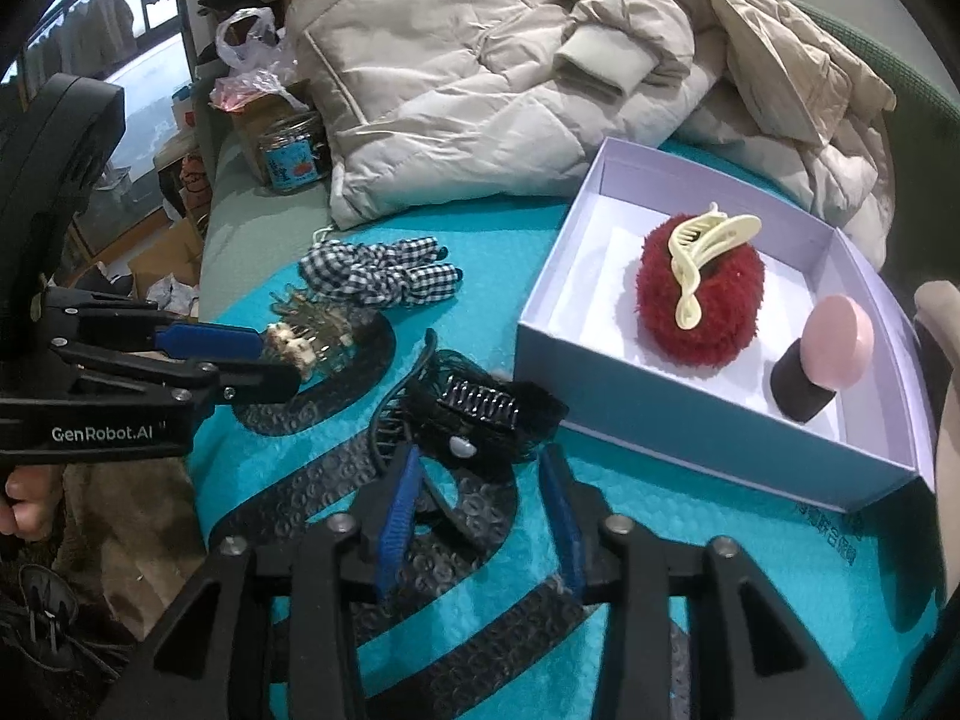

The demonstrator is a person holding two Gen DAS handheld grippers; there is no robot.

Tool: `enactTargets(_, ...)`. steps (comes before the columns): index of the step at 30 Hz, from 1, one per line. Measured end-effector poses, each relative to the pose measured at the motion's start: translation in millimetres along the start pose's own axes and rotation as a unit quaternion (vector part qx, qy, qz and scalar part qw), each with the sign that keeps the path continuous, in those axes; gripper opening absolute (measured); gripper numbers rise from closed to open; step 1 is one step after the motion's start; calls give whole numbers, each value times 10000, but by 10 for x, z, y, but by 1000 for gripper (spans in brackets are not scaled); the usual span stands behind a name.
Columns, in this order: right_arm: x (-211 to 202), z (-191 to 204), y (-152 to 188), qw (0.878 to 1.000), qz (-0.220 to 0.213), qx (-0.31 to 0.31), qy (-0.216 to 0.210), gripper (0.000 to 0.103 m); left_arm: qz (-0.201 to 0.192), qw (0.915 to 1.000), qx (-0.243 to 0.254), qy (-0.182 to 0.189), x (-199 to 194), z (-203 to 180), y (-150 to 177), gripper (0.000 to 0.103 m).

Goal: Organize objects
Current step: 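Move both tools back to the remaining accessories on the mat, then grasp the gold bear-charm hair clips with the left tool while the right tool grasps the black bow clip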

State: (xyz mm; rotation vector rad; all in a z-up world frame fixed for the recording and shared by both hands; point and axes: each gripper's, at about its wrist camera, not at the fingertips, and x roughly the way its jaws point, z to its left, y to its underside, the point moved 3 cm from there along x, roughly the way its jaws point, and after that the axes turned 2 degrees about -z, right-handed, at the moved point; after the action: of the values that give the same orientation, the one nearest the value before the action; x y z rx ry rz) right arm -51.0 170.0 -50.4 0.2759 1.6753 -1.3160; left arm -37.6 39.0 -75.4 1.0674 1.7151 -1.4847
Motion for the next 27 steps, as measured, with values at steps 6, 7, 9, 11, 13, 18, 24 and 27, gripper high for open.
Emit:
enactTargets(6,113,-70,-58,9999,36,149,48,56,7,10000,17,73,108,12,-106,37)
enactTargets(7,133,-76,-66,9998,55,162,62,60,7,10000,23,81,117,8,-118,38)
enactTargets(9,180,-82,-86,9998,76,193,33,60,2,9999,29,117,142,10,-148,40)
enactTargets(11,215,-81,-101,9997,94,223,-7,60,-7,9999,38,156,161,9,-173,43)
enactTargets(13,252,-80,-125,9996,98,273,-53,60,-21,9998,57,192,180,10,-198,48)
enactTargets(18,321,-88,-169,9987,137,448,-214,60,-58,9997,52,242,223,39,-258,56)
enactTargets(24,352,-116,-157,9971,134,637,-398,60,-53,9995,-12,299,310,71,-294,58)
enactTargets(27,359,-113,-157,9967,116,663,-455,55,-75,9993,7,361,339,52,-286,58)
